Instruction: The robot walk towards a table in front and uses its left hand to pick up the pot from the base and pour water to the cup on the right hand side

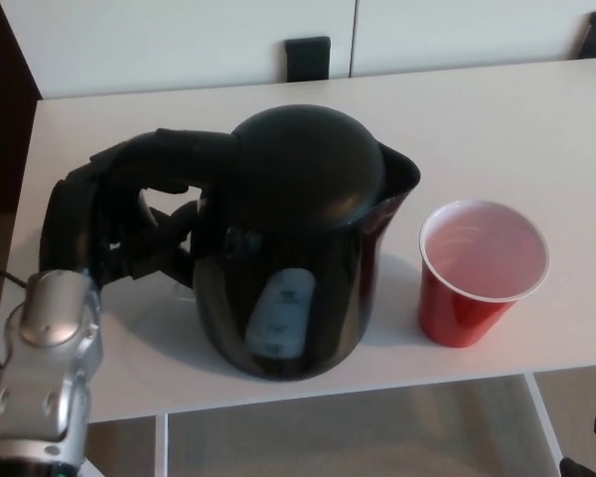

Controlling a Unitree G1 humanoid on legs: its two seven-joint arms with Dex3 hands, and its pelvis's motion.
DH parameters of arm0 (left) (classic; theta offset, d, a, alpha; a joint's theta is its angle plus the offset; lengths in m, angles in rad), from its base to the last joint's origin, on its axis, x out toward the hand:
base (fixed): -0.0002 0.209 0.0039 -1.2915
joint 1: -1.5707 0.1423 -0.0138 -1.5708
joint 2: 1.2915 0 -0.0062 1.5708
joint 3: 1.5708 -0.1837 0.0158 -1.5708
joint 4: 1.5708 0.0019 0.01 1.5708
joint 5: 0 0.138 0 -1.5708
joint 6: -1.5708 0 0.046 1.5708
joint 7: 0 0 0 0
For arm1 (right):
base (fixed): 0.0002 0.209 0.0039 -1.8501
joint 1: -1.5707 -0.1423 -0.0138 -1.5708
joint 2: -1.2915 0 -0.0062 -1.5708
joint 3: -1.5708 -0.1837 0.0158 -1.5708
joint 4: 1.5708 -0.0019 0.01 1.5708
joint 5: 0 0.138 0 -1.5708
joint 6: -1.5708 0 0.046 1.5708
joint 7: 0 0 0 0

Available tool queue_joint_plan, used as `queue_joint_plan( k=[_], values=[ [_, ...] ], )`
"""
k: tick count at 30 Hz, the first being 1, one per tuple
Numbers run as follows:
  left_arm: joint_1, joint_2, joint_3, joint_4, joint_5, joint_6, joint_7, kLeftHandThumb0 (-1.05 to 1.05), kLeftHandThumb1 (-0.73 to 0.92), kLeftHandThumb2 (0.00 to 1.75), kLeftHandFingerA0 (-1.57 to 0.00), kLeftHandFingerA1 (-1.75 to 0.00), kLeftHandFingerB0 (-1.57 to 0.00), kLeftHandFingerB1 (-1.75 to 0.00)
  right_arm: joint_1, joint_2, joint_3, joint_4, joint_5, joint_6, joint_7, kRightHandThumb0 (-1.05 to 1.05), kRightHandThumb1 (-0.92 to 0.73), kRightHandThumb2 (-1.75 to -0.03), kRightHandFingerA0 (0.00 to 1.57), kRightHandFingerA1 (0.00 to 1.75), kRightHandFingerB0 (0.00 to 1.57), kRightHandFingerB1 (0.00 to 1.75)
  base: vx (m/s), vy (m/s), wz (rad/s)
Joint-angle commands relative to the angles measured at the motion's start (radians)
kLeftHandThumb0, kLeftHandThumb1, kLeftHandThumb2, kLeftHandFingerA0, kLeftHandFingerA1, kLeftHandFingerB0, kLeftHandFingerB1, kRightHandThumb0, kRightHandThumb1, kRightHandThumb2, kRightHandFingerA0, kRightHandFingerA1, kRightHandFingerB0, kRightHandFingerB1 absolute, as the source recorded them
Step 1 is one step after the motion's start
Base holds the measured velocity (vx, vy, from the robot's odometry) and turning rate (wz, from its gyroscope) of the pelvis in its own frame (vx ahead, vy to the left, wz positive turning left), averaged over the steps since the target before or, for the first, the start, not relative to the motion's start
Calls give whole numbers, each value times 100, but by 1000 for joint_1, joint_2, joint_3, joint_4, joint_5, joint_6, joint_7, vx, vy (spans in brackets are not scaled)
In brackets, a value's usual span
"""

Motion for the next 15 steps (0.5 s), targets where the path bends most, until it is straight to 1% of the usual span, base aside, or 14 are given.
queue_joint_plan(
  k=[1,3,4,11,12,13,14,15],
  values=[
    [-33,-28,27,98,119,-104,218,-14,56,57,-96,-173,-76,-152,-9,-10,-7,-17,14,-8,11,-59,-54,-79,25,49,7,41,0,0,0],
    [-34,-31,26,107,122,-120,221,-14,56,57,-96,-173,-76,-152,-10,-13,-6,-16,9,-7,10,-59,-54,-79,25,49,7,41,0,0,0],
    [-29,-29,15,111,143,-133,234,-16,51,55,-88,-169,-76,-154,-11,-13,-6,-16,12,-7,13,-59,-54,-80,27,50,7,41,0,0,0],
    [-28,-39,8,111,150,-148,247,-16,51,55,-88,-168,-76,-152,-16,-20,-2,-15,6,-10,22,-62,-55,-81,24,48,7,41,0,0,0],
    [-26,-47,10,102,141,-158,244,-22,48,56,-89,-165,-76,-153,-17,-17,-3,-17,5,-7,17,-64,-55,-83,29,51,11,43,0,0,0],
    [-22,-57,12,89,130,-167,239,-22,48,56,-89,-165,-76,-153,-19,-15,-4,-19,4,-4,10,-64,-55,-83,29,51,11,43,0,0,0],
    [-20,-65,13,67,119,-168,233,-18,50,55,-87,-168,-76,-153,-14,-12,-2,-31,2,-2,6,-62,-55,-83,28,51,10,42,0,0,0],
    [-20,-71,13,47,118,-160,232,-20,50,56,-88,-168,-78,-152,-10,-12,1,-40,-3,1,2,-62,-56,-83,28,50,10,42,0,0,0]
  ],
)
